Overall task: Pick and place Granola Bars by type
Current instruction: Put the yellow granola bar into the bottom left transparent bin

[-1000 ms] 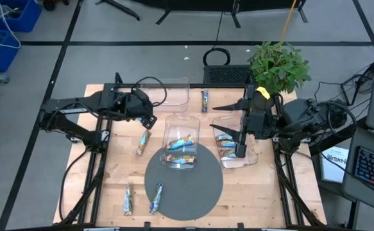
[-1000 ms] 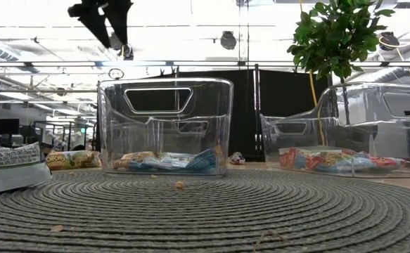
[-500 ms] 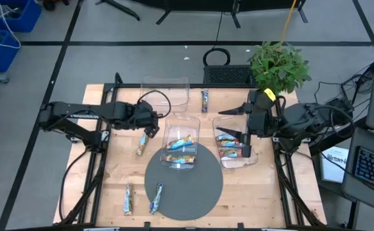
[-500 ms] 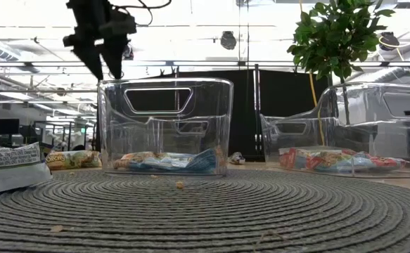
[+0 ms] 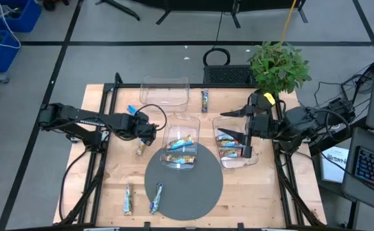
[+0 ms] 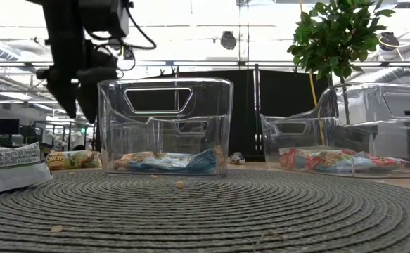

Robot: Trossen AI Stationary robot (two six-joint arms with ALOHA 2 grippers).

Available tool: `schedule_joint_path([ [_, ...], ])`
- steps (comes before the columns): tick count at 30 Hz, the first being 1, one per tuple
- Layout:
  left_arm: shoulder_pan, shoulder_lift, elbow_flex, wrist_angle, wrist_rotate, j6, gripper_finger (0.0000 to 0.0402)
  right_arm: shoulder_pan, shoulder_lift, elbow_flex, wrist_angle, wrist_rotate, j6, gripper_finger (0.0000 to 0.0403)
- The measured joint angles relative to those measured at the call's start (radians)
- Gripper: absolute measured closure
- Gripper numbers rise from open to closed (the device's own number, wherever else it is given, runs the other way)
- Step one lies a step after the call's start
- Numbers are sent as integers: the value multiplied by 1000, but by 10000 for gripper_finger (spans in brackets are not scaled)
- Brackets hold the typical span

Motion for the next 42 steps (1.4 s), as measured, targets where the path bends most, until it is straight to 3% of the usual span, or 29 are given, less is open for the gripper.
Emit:
schedule_joint_path([
  [9, -35, 0, -136, 103, 26, -114, 82, 0, -3, 0, 1, 0, -2, 211],
  [15, -70, 0, -229, 263, 101, -169, 82, 0, -3, 0, 1, 0, -2, 211],
  [31, -168, 0, -333, 472, 135, -293, 84, 0, -3, 0, 0, 0, -24, 211],
  [35, -177, 0, -335, 467, 129, -304, 117, 0, -3, 0, 0, 0, -25, 211],
  [42, -177, 0, -335, 467, 128, -315, 231, 0, -3, 0, 1, 0, -24, 211],
])
